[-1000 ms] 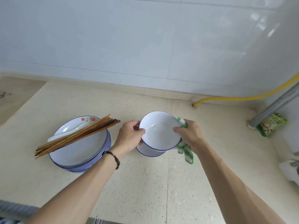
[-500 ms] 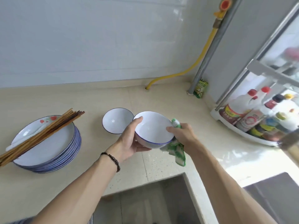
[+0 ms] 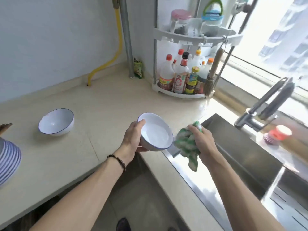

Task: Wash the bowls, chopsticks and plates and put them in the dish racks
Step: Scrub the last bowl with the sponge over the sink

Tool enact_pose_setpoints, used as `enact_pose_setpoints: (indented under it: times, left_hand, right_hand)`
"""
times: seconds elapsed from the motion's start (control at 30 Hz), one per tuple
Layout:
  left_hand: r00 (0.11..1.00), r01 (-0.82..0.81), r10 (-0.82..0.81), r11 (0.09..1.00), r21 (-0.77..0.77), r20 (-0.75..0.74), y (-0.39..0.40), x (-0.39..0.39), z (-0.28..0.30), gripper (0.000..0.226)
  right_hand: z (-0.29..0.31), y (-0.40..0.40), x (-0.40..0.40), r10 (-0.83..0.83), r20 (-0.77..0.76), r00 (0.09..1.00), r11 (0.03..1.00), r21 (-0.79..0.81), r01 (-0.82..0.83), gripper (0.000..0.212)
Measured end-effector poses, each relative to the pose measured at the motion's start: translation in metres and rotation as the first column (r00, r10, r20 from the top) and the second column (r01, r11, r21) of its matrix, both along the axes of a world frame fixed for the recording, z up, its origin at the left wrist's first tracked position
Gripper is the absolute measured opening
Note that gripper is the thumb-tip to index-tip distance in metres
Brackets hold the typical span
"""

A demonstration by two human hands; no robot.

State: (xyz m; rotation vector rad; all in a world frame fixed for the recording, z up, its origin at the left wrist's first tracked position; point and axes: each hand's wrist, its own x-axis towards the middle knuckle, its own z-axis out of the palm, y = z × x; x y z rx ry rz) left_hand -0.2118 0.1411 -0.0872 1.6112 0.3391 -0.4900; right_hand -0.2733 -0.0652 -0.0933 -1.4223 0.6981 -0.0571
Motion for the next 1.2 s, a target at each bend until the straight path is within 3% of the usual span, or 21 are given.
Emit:
enact_pose_setpoints:
  times: [0.1,0.27,0.4,0.57,0.7,0.83,0.93,0.97,1.03,1.13,1.2]
  left_hand:
    - [0.974,0.165,-0.197,0.955,0.249,0.11,-0.051,-0.019,-0.002,0.067]
    - [0.814,0.317,-0.542,0.713,0.625,0.206,-0.127,-0.043,-0.004,0.065]
    - [0.739,0.353,-0.661,0.545,0.76,0.13,-0.159,-0.05,-0.012,0.058]
    - [0.73,0.339,-0.676,0.486,0.806,0.101,-0.172,-0.054,-0.009,0.055]
    - [0.744,0.329,-0.659,0.505,0.798,0.11,-0.169,-0.052,-0.008,0.06]
    - [0.805,0.358,-0.587,0.602,0.713,0.091,-0.164,-0.05,-0.002,0.06]
    - [0.873,0.419,-0.486,0.793,0.442,0.044,-0.16,-0.052,0.0,0.063]
    - [0.886,0.418,-0.461,0.834,0.361,0.04,-0.159,-0.053,-0.001,0.064]
    - [0.891,0.398,-0.445,0.86,0.321,0.087,-0.156,-0.052,-0.003,0.066]
    - [0.866,0.396,-0.478,0.836,0.379,0.15,-0.143,-0.053,-0.001,0.082]
    - [0.841,0.373,-0.5,0.813,0.448,0.206,-0.134,-0.058,0.001,0.072]
  right_hand:
    - [-0.004,-0.043,-0.041,-0.09,0.017,0.996,0.995,0.042,0.089,0.029]
    - [-0.012,-0.09,-0.085,-0.209,0.074,0.975,0.97,0.146,0.196,0.01]
    - [-0.023,-0.111,-0.102,-0.245,0.083,0.966,0.944,0.249,0.218,0.016]
    - [-0.031,-0.118,-0.112,-0.237,0.096,0.967,0.929,0.312,0.197,0.022]
    - [-0.031,-0.116,-0.111,-0.21,0.098,0.973,0.952,0.248,0.18,0.029]
    - [-0.025,-0.104,-0.106,-0.161,0.167,0.973,0.961,0.25,0.116,0.043]
    - [-0.014,-0.085,-0.101,0.197,0.215,0.957,0.976,0.049,-0.212,0.064]
    - [-0.009,-0.074,-0.099,0.389,0.192,0.901,0.921,-0.089,-0.378,0.07]
    - [-0.01,-0.052,-0.095,0.66,0.043,0.75,0.708,-0.371,-0.602,0.083]
    - [-0.025,-0.049,-0.098,0.744,-0.205,0.636,0.389,-0.642,-0.661,0.089]
    - [-0.039,-0.06,-0.092,0.704,-0.395,0.59,0.14,-0.738,-0.66,0.089]
